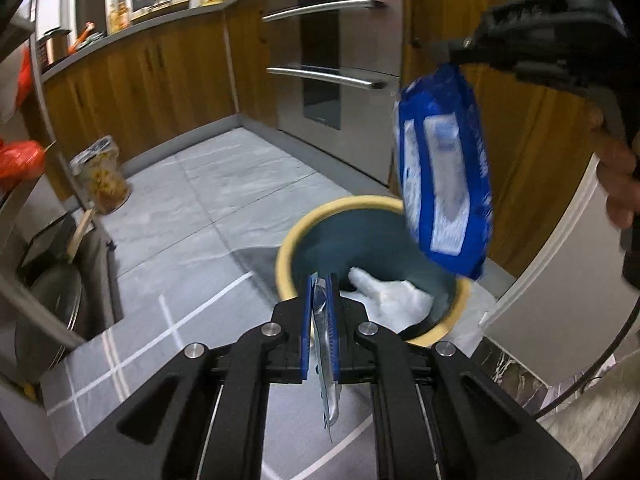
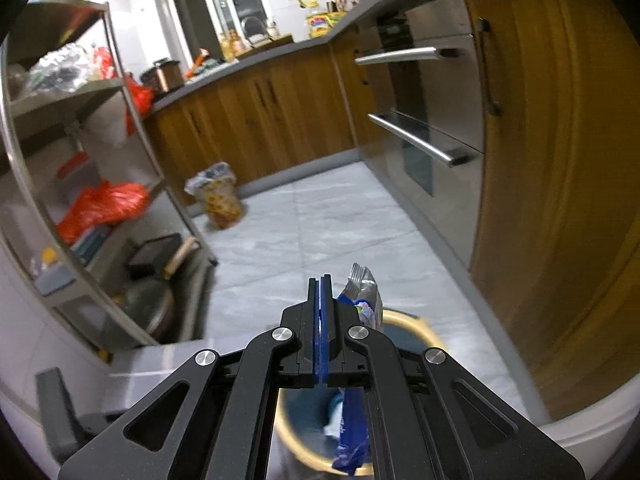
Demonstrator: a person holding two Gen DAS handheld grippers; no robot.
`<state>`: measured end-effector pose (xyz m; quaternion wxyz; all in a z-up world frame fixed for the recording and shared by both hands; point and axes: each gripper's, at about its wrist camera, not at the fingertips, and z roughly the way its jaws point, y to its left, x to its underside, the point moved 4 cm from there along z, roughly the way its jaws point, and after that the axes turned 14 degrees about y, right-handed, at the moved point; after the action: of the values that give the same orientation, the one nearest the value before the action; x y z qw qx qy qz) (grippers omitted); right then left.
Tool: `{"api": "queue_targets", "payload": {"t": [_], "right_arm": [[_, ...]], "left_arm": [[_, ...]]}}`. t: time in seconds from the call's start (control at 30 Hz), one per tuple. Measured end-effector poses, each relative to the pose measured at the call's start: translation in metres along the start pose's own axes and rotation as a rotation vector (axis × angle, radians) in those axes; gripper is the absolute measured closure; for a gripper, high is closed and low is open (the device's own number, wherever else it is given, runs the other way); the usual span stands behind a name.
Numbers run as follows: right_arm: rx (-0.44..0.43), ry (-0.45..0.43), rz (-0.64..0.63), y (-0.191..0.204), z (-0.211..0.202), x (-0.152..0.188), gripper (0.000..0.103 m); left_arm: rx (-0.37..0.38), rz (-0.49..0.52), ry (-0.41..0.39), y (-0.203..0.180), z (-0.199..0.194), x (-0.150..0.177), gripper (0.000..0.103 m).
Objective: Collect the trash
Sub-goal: 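Carry the blue pack with the right tool over the bin while the left tool carries the foil pack, then open the right tool to drop the blue pack while the left tool drops the foil pack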
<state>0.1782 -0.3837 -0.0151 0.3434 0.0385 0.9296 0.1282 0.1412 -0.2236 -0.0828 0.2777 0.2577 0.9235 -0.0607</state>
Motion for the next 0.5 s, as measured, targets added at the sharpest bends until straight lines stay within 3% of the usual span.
{"api": "queue_targets", "payload": {"t": [0.2,0.5], "right_arm": [[0.024,0.074,0.034,-0.024,0.029,0.010,0.102],[0.054,0.125,0.040,-0.032,0.048,0.015,0.102]], "left_arm": [[0.016,0.064,-0.020,-0.025,0.018,-0.033,0.096],[0.032,0.043,-0.008,-0.033,0.059,-0.047,0.096]]}}
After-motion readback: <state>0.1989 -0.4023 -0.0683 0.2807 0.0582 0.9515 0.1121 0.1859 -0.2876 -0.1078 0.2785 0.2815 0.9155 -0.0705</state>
